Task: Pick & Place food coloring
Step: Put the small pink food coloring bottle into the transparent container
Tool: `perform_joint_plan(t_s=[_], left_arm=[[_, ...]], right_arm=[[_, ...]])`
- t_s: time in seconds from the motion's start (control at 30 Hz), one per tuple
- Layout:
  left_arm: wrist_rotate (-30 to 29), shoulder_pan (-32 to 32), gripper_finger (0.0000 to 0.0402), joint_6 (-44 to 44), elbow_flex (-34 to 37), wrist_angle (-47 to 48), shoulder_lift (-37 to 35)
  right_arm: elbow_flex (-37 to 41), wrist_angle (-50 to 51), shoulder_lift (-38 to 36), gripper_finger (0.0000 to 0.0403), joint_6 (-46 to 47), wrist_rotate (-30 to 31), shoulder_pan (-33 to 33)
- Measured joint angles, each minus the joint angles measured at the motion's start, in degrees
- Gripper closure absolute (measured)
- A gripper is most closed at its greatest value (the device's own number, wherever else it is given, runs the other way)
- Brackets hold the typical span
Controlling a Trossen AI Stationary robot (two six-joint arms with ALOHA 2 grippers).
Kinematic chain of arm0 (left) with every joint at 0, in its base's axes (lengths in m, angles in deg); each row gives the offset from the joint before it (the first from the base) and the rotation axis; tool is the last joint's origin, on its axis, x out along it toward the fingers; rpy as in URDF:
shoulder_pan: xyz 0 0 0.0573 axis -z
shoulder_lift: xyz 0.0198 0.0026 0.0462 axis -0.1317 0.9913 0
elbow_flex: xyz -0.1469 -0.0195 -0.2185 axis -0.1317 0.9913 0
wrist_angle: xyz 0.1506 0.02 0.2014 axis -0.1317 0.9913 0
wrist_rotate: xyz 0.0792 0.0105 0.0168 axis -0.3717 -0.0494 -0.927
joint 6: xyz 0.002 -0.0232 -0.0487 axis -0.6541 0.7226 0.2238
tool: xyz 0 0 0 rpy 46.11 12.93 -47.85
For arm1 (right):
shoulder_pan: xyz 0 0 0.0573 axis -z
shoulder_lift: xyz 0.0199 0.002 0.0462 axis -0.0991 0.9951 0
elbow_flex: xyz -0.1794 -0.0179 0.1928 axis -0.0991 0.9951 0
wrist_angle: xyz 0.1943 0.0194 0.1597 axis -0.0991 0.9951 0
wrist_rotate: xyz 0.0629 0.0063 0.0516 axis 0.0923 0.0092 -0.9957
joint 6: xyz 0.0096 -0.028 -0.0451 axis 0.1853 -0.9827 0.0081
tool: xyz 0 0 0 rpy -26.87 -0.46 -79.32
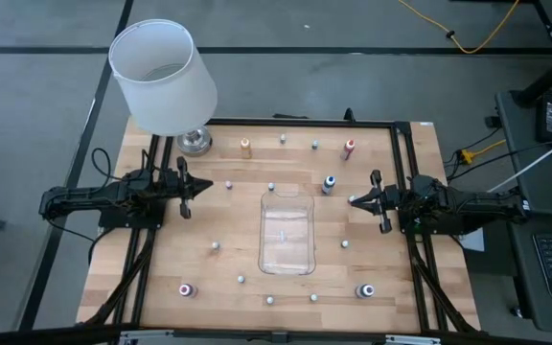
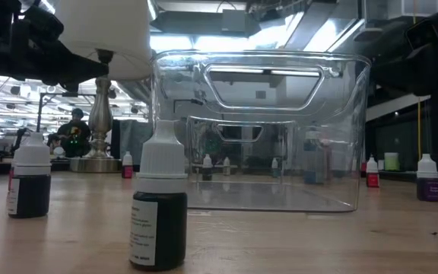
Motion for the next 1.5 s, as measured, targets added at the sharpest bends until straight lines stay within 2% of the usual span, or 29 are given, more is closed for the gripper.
perform_joint_plan(t_s=[0.3, 0.47, 0.77, 0.93, 1.13, 1.23, 1.5], left_arm=[[-1.3, 0.0, 0.0393, 0.0, 0.0, -0.1, 0.0], [-1.5, 0.0, 0.0389, 5.1, 0.0, -0.2, 0.0], [-11.9, 0.0, 0.0393, 14.9, 0.0, -9.7, 0.0], [-17.7, 0.0, 0.0393, 15.8, 0.0, -12.5, 0.0], [-17.5, 0.0, 0.0393, 15.5, -0.3, -13.9, 0.0], [-15.4, 0.0, 0.0394, 16.4, -1.9, -12.6, 0.0], [-13.9, 0.0, 0.0395, 16.0, -13.2, -0.9, 4.2]], right_arm=[[0.0, -0.2, 0.0, 0.0375, 0.0, 0.0, 0.0], [0.0, -0.9, 0.0, 0.0375, 0.0, 0.0, 0.0], [0.0, -1.8, 0.0, 0.0375, 1.7, -0.3, 0.0], [0.0, -2.6, 0.0, 0.0375, 6.1, -0.5, 0.0], [-0.1, -4.0, 0.0, 0.0375, 8.2, 3.4, 0.0], [-1.9, -1.8, 0.0, 0.0375, 8.8, 5.4, 0.0], [-12.8, 12.9, 2.5, 0.0375, 7.4, 12.6, 0.0]])
